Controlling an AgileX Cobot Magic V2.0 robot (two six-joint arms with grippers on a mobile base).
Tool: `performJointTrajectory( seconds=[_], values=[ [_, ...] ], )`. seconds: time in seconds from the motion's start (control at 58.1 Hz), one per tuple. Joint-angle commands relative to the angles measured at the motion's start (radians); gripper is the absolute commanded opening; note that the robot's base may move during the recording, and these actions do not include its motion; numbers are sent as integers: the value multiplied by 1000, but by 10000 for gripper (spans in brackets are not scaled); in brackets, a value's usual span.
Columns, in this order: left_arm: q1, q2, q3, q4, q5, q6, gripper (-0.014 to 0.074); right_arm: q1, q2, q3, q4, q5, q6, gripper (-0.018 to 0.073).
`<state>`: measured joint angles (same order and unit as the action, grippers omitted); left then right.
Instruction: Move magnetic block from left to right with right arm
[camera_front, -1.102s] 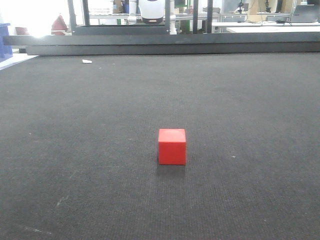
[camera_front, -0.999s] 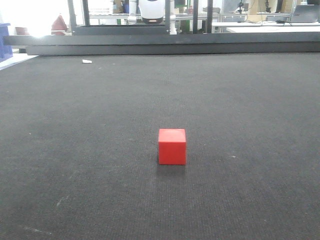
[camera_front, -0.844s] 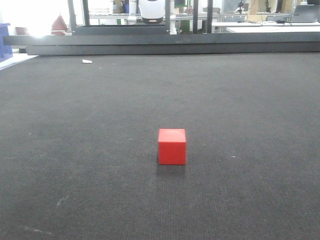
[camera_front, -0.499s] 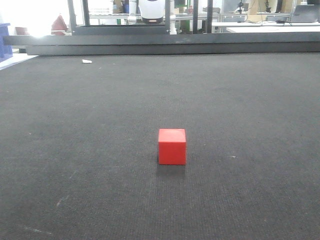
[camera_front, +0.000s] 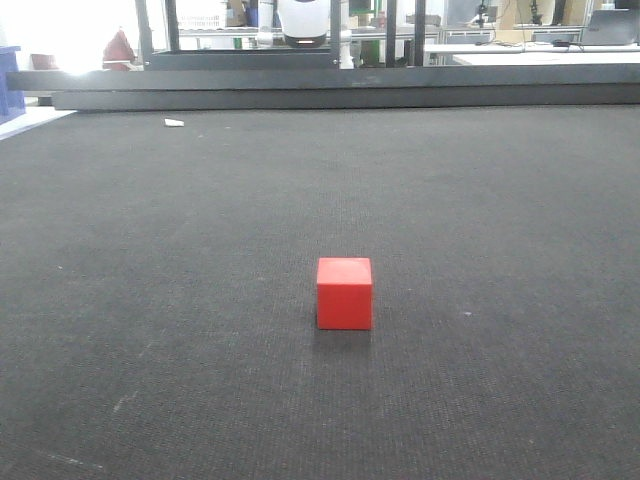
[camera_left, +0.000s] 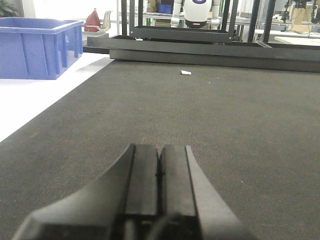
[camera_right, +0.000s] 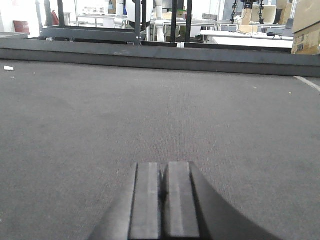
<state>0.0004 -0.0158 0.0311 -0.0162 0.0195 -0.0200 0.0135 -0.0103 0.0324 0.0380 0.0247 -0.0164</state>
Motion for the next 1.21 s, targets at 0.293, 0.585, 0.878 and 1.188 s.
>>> performJointTrajectory(
  seconds=[0.293,0.585,0.878,1.188],
  values=[
    [-3,-9,10,-6,-85,-1,-117,1,54,-251,-11,175,-2,56],
    [-3,-9,10,-6,-85,-1,-117,2,321,-462,-7,337,-3,56],
    [-3,-9,10,-6,-85,-1,-117,115,566,-604,25,497,65,56],
    [-3,-9,10,-6,-85,-1,-117,270,807,-674,-2,514,196,107]
  ],
)
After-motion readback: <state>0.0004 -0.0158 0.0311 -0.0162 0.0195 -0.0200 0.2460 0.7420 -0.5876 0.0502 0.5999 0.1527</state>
